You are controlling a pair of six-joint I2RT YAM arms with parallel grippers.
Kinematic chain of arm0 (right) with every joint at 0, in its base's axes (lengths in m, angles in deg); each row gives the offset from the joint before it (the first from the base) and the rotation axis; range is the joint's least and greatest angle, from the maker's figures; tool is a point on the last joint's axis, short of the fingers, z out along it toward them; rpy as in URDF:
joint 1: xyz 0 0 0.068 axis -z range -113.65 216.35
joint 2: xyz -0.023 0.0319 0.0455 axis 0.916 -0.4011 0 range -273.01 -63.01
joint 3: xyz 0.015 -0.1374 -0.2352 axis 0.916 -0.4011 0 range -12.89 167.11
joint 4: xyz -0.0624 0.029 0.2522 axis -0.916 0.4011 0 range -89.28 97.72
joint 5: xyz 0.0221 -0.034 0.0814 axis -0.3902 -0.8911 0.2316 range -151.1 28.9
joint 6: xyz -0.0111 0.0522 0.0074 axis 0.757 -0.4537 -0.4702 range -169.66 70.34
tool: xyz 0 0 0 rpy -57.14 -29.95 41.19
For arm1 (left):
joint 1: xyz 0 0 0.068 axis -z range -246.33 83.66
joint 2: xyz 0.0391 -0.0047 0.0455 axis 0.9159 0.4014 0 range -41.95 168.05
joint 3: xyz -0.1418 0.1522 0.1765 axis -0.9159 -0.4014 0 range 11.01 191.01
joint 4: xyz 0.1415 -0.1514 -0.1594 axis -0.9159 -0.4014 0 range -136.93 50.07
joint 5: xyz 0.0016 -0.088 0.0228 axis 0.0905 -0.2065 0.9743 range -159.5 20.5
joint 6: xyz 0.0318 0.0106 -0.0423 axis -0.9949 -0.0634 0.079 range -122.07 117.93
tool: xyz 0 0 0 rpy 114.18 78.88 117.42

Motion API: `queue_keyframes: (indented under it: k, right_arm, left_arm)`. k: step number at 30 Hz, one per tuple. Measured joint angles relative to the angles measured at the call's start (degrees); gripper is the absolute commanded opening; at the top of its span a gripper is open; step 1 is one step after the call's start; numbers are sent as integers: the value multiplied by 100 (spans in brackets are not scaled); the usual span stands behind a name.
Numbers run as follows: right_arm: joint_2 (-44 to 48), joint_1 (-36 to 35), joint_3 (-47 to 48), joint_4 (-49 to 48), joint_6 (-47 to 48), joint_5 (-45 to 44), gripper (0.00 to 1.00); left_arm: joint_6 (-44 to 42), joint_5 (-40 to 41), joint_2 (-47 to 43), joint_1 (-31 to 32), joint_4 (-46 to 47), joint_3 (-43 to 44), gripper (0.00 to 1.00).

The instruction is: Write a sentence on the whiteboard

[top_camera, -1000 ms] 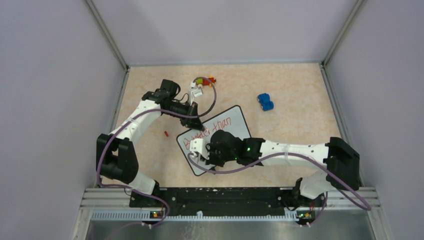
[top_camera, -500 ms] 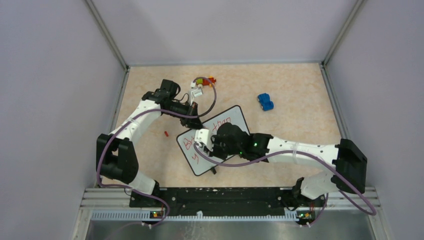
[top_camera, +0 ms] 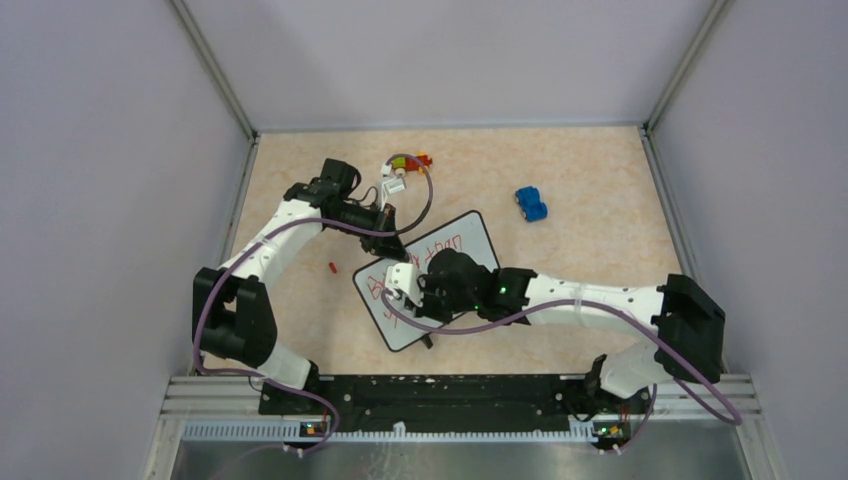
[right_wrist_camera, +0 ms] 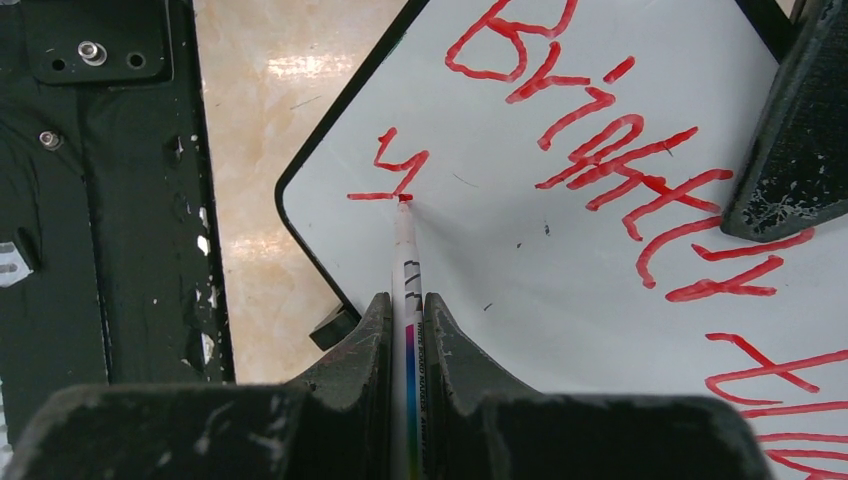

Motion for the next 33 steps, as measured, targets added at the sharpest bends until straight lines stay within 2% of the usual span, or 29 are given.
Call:
queue_keyframes:
  k: [33]
  right_arm:
    - [186, 229, -39, 212, -17, -44, 0]
  left_arm:
    - [0, 2, 0, 0, 2, 2, 0]
